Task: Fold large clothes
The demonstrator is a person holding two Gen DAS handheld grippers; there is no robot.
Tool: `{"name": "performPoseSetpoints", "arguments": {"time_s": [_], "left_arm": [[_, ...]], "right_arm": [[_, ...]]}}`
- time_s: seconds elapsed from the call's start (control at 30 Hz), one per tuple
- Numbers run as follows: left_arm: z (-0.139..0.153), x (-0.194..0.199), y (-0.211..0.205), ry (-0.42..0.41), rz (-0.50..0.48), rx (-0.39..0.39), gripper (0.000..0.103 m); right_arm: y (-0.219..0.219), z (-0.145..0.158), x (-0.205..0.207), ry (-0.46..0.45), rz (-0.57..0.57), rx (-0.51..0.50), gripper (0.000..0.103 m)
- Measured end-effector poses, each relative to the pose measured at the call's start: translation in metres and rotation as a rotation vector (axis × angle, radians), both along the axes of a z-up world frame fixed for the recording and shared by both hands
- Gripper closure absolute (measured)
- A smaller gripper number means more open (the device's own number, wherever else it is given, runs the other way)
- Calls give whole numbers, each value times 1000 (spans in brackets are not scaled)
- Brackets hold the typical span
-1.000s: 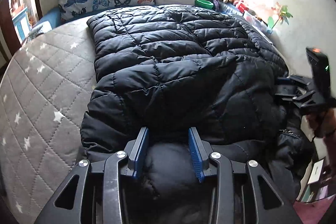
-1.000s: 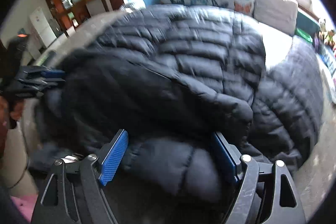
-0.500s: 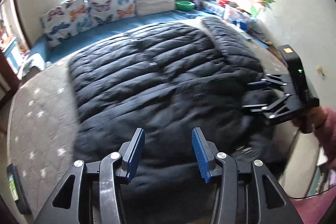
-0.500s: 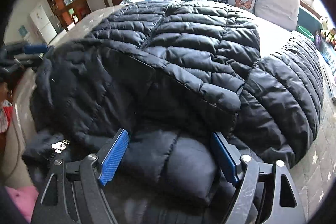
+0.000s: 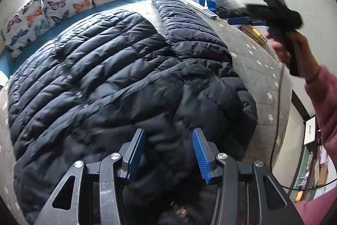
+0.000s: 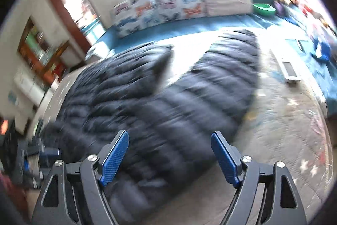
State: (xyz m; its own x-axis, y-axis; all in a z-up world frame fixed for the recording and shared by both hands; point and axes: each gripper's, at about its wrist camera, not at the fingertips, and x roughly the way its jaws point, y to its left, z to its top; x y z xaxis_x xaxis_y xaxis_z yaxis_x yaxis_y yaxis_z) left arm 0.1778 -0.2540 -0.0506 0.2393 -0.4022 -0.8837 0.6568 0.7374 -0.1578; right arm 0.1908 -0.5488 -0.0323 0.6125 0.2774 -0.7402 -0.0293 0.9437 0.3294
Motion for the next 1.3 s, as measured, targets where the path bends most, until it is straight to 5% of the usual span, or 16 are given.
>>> {"name": "performPoseSetpoints", "arguments": {"time_s": [0.27, 0.53, 0.67, 0.77, 0.97, 1.13, 1.3], "left_arm": [[-9, 26, -19, 62, 5, -30, 52], [-8, 42, -28, 79, 16, -68, 52], [-17, 50, -36, 102, 30, -55, 52], [-27, 56, -40, 110, 43, -42, 52], [-39, 57, -43, 105, 64, -17, 52], [-4, 43, -5, 78, 107, -92, 52], [44, 15, 82, -57, 222, -127, 46]], "right_arm": [[-75, -54, 70, 79, -171, 133, 15], [-92, -76, 113, 32, -217, 243, 24], [-85, -74, 114, 40, -230, 243, 79], [-82, -57, 105, -11, -229, 241, 90], [-49, 18, 74, -177, -149, 188, 91], [11, 88, 17, -360, -9, 108, 92], [98, 118, -29, -464, 174, -3, 92]]}}
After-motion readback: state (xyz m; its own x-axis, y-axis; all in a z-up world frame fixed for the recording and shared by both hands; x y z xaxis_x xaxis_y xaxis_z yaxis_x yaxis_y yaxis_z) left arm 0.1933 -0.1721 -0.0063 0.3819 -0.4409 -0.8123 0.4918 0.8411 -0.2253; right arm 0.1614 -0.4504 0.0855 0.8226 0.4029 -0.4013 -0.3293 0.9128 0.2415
